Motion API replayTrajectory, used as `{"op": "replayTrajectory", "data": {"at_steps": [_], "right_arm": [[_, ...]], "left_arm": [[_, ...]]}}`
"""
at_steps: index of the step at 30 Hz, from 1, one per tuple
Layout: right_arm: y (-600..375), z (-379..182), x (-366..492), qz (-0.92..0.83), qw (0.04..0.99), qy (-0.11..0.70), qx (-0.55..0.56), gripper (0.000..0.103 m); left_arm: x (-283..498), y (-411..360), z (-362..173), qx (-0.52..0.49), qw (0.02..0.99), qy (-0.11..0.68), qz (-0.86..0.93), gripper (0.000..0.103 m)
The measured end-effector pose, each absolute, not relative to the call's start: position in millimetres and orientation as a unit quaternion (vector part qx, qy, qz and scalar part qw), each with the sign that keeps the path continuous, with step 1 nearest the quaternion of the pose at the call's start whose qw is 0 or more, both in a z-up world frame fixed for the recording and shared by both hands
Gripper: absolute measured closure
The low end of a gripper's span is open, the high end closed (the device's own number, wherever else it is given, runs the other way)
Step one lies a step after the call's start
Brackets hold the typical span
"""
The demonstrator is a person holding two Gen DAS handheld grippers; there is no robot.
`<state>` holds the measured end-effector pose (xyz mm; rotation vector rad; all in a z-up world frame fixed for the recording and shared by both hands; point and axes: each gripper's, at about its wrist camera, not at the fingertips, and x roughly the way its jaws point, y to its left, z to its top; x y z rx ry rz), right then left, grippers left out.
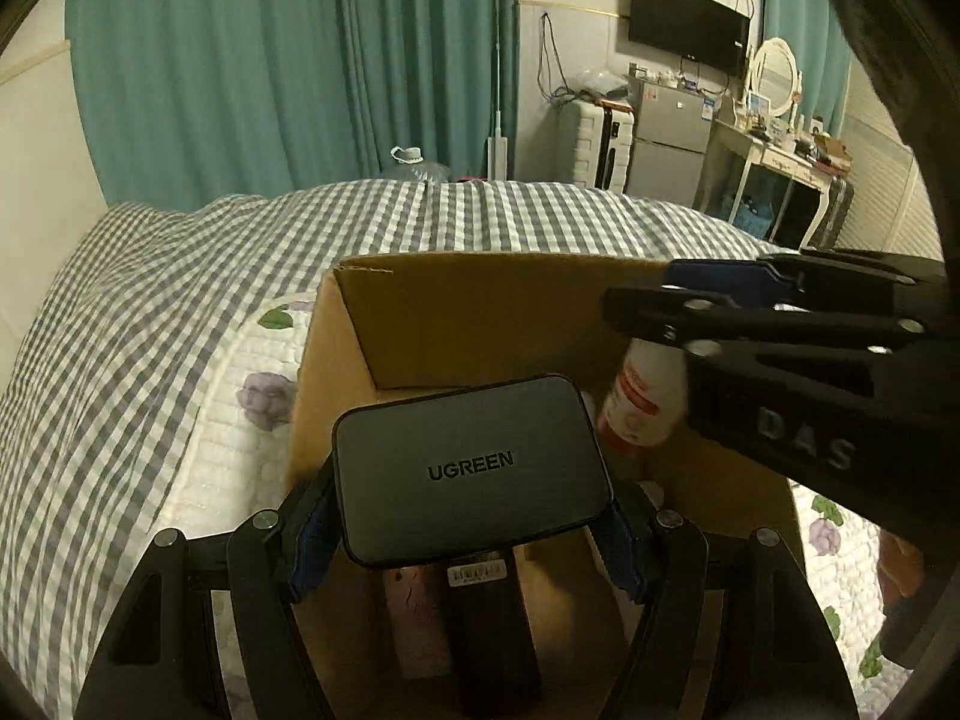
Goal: Organize rigid objects
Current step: 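Carry the charger and red-capped bottle into the box and release both, then grasp the white plug charger with the left tool while the right tool grasps the white square box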
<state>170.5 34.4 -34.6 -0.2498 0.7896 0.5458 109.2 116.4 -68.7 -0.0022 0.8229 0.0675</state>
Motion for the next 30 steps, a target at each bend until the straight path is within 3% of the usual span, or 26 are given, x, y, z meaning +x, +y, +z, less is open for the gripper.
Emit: {"op": "replayTrajectory", "data": {"at_steps": [12,13,15,19,21,24,30], "right_arm": [[30.1,-33.4,180.1,0.278,0.881,0.366,-0.11,0.068],[28.1,-30.5,179.9,0.28,0.882,0.363,-0.106,0.065],[18.2,-19.2,175.9,0.277,0.889,0.351,-0.098,0.04],[-11.4,7.8,167.9,0.259,0.905,0.327,-0.088,0.034],[-28.4,19.7,164.8,0.245,0.913,0.317,-0.082,0.021],[-64.0,36.3,158.9,0.216,0.926,0.302,-0.069,0.012],[-137.7,48.4,147.6,0.163,0.942,0.288,-0.054,0.003]], "left_arm": [[107.7,107.0,-55.7,0.025,0.925,0.375,0.059,0.028],[106.8,104.4,-52.7,0.031,0.925,0.375,0.06,0.028],[106.3,102.0,-49.8,0.034,0.923,0.378,0.064,0.028],[100.3,93.3,-38.9,0.026,0.923,0.379,0.068,0.028],[94.8,79.5,-28.9,0.025,0.926,0.372,0.064,0.028],[90.7,56.7,-15.5,0.037,0.929,0.362,0.061,0.028],[90.3,6.5,-4.3,0.04,0.933,0.356,0.034,0.028]]}}
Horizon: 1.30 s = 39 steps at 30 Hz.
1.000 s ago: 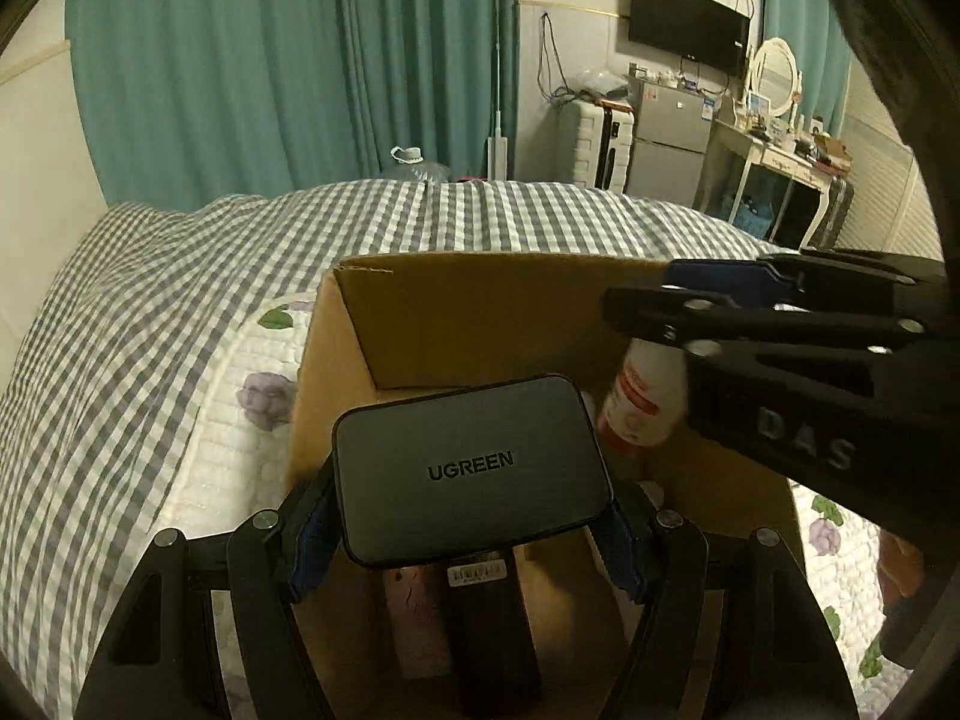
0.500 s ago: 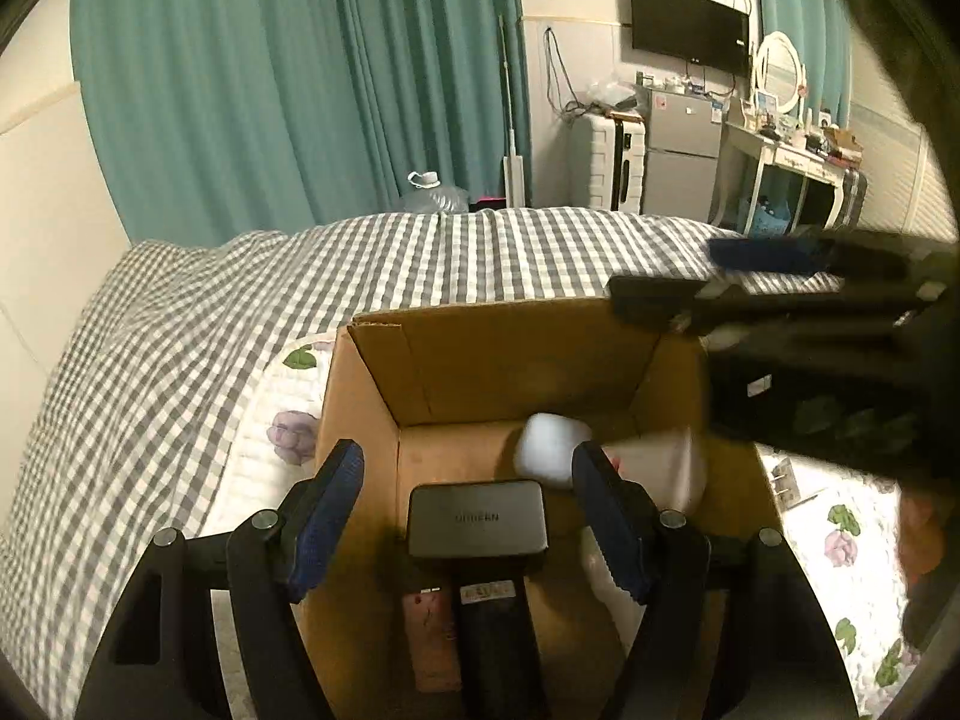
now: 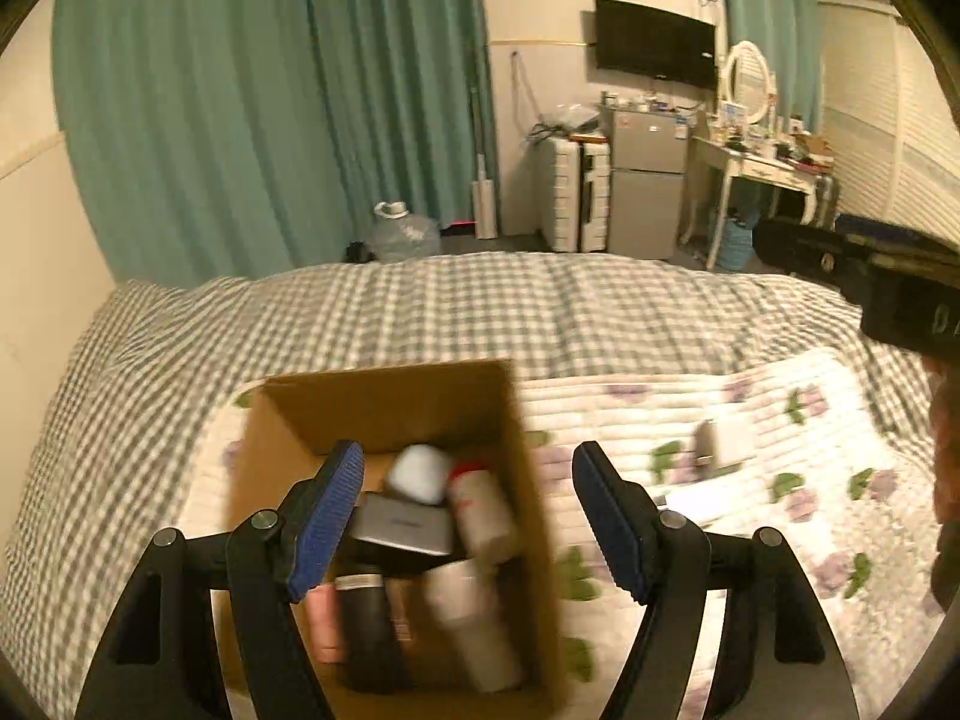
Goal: Organize rigid objects
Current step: 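Grasp the white plug charger with the left tool while the right tool grasps the white square box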
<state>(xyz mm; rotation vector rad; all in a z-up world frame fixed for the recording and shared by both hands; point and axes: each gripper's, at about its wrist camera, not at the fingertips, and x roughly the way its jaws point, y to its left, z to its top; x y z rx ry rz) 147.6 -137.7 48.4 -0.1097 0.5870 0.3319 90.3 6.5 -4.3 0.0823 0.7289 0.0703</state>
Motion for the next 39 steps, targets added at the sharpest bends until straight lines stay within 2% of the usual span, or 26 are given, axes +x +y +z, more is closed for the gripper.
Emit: {"op": "replayTrajectory", "data": {"at_steps": [10,22,29,31,33,39], "right_arm": [[-229.0,-1.9,166.8,0.122,0.936,0.324,-0.063,0.0],[-274.1,-96.4,206.2,0.125,0.907,0.4,-0.042,0.0],[-290.8,-108.6,209.6,0.12,0.901,0.416,-0.005,0.0],[-288.7,-109.6,208.7,0.12,0.901,0.417,-0.009,0.0],[-285.9,-110.6,208.2,0.119,0.901,0.416,-0.014,0.0],[-282.9,-117.1,208.7,0.117,0.898,0.423,-0.02,0.0]], "left_arm": [[116.9,-75.2,-36.9,0.047,0.919,0.392,0.009,0.028],[154.3,-128.3,-141.6,0.041,0.879,0.475,-0.012,0.028],[164.3,-145.0,-165.6,0.06,0.886,0.459,-0.023,0.029],[167.1,-148.1,-168.6,0.079,0.887,0.456,-0.014,0.031],[166.3,-147.2,-169.5,0.063,0.884,0.461,-0.034,0.047],[151.4,-130.1,-149.9,0.038,0.887,0.459,-0.028,0.047]]}}
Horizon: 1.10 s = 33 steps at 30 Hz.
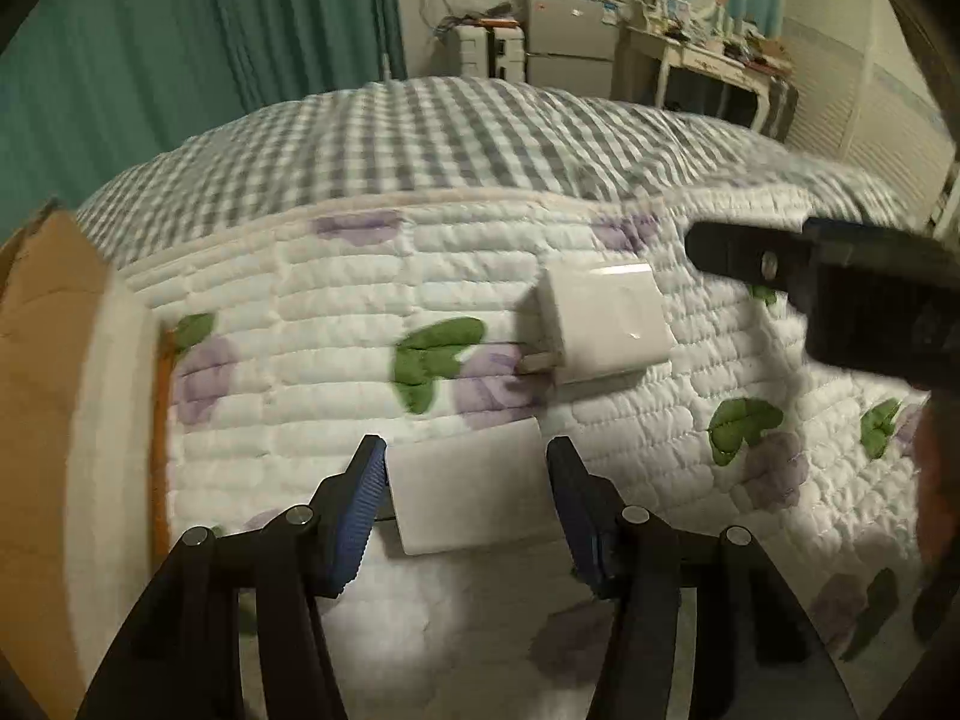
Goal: Organize rigid objects
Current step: 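Grasp the white plug charger with the left tool while the right tool grasps the white square box, then carry the plug charger and white square box into the box and release both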
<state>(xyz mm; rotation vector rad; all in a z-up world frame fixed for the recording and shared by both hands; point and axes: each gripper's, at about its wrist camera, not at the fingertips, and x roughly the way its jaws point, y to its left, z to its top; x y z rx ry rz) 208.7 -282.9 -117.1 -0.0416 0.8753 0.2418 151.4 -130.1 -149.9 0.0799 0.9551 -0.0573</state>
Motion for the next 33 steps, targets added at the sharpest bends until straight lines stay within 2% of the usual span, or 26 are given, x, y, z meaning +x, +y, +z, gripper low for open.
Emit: {"op": "replayTrajectory", "data": {"at_steps": [7,10,12,19,21,24,33], "right_arm": [[-266.3,-119.8,205.5,0.133,0.897,0.421,-0.023,0.003],[-255.9,-130.1,209.0,0.143,0.887,0.439,-0.006,0.01],[-249.4,-138.4,210.9,0.146,0.881,0.45,-0.003,0.021],[-230.6,-154.7,214.8,0.162,0.87,0.465,-0.01,0.03],[-224.9,-157.9,216.6,0.162,0.868,0.469,-0.017,0.04],[-218.8,-162.5,218.9,0.162,0.866,0.472,-0.029,0.048],[-226.4,-158.0,203.5,0.164,0.865,0.472,-0.041,0.049]], "left_arm": [[139.0,-105.7,-124.9,0.03,0.901,0.432,0.02,0.047],[143.5,-98.3,-124.5,0.026,0.901,0.433,0.031,0.047],[145.5,-93.7,-123.9,0.022,0.9,0.433,0.036,0.047],[149.7,-88.0,-127.7,0.017,0.899,0.437,0.038,0.047],[149.7,-87.7,-128.5,0.017,0.898,0.438,0.038,0.047],[149.4,-87.1,-130.3,0.017,0.898,0.438,0.038,0.047],[140.3,-87.1,-127.5,0.01,0.898,0.438,0.033,0.047]]}}
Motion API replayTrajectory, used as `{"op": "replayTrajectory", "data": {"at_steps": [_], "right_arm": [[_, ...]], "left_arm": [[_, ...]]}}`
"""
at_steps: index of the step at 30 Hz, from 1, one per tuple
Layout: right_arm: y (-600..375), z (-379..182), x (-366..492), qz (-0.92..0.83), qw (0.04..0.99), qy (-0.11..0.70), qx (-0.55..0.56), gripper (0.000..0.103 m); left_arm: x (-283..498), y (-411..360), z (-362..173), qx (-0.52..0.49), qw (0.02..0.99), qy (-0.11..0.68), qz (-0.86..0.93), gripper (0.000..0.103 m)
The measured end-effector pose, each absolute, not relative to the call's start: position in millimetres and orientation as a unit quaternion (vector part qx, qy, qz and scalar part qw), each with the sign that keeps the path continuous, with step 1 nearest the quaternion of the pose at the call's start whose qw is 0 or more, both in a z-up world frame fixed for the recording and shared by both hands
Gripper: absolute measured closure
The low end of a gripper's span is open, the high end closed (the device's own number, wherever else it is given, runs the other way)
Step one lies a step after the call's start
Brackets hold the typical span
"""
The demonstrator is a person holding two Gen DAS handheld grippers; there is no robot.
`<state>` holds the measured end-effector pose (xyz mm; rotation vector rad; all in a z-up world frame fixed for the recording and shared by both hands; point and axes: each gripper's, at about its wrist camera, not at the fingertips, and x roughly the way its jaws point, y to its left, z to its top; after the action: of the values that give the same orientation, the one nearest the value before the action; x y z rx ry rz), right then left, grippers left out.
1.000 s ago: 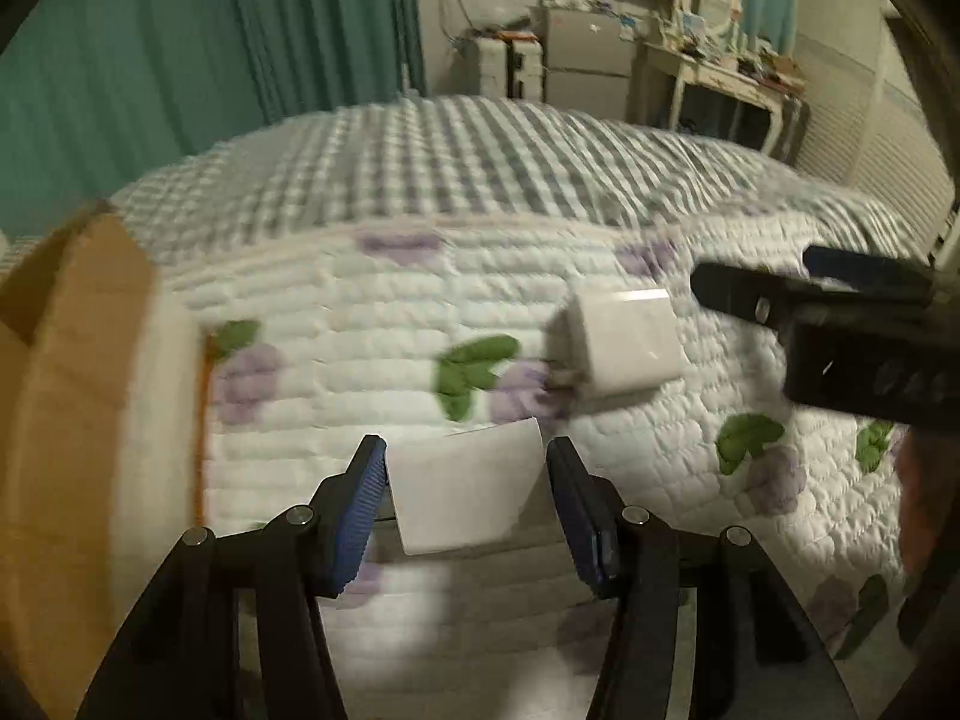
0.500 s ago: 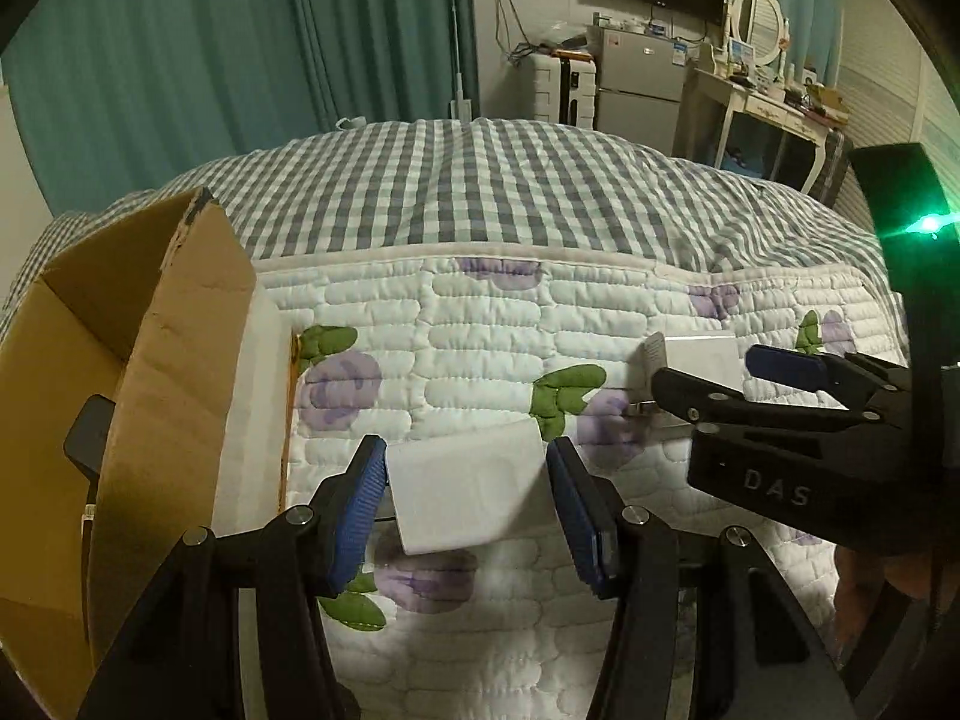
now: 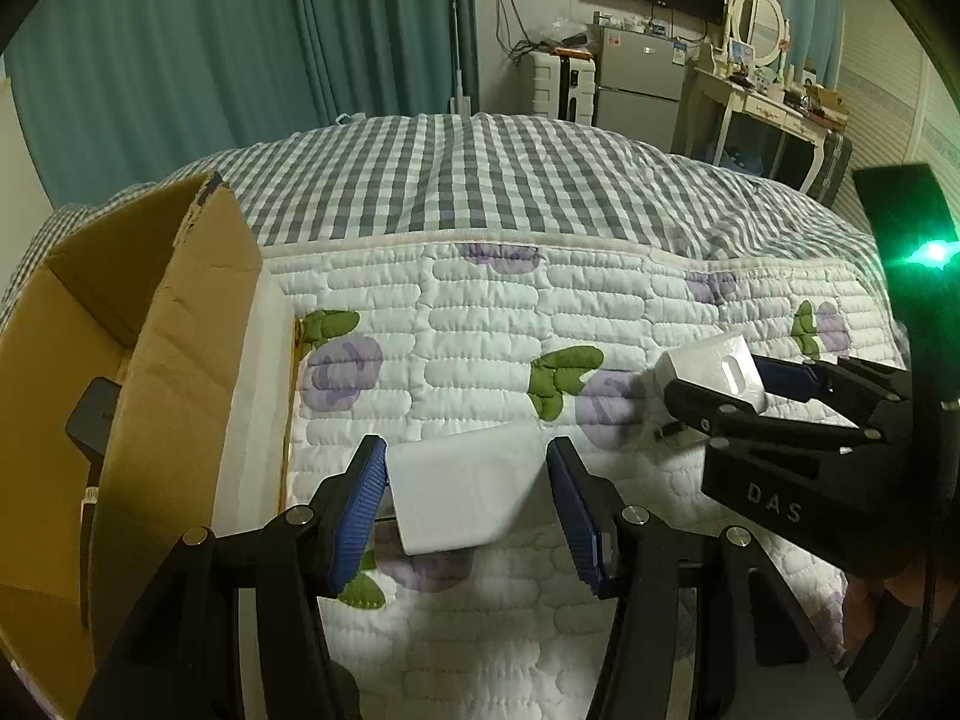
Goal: Organize rigid objects
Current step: 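Carry the plug charger and white square box into the box and release both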
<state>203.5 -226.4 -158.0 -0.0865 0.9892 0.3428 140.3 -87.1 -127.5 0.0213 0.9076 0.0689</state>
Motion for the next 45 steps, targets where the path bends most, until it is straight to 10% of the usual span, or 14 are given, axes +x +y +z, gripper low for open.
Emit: {"op": "replayTrajectory", "data": {"at_steps": [45], "right_arm": [[-111.6,74.5,34.6,0.216,0.929,0.301,-0.024,0.05]], "left_arm": [[36.9,63.3,44.3,0.0,0.953,0.301,0.035,0.047]]}}
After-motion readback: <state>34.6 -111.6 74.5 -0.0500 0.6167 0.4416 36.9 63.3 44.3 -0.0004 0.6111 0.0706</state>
